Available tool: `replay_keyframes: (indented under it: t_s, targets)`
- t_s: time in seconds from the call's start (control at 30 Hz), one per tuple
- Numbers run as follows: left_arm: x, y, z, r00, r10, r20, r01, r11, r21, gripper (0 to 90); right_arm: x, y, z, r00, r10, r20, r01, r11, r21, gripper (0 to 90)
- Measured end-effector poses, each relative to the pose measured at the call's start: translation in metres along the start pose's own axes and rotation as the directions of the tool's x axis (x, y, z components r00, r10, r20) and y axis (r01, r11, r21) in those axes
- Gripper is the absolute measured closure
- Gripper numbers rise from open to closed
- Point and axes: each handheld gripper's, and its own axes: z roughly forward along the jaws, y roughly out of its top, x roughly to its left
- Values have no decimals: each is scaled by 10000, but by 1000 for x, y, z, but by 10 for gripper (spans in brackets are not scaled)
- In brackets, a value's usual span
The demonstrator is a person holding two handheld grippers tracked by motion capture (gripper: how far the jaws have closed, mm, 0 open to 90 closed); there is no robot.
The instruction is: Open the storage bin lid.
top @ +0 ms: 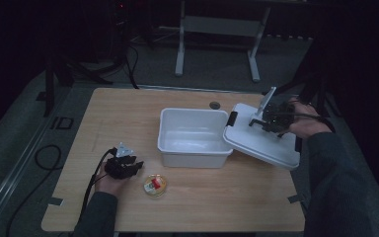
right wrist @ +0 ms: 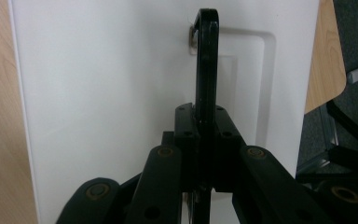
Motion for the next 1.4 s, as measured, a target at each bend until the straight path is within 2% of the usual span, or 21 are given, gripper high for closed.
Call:
replay_keyframes:
  t_s: [1.03,1.4]
  targets:
    - [0,0,0,10000,-4,-10,4,10000,-11,602,-2,-35,0,9981,610,91,-613,9975,350,840]
    - [0,0,0,10000,-16,-5,16,10000,-34,602,-1,-44,8,9973,729,12,-729,9968,336,840]
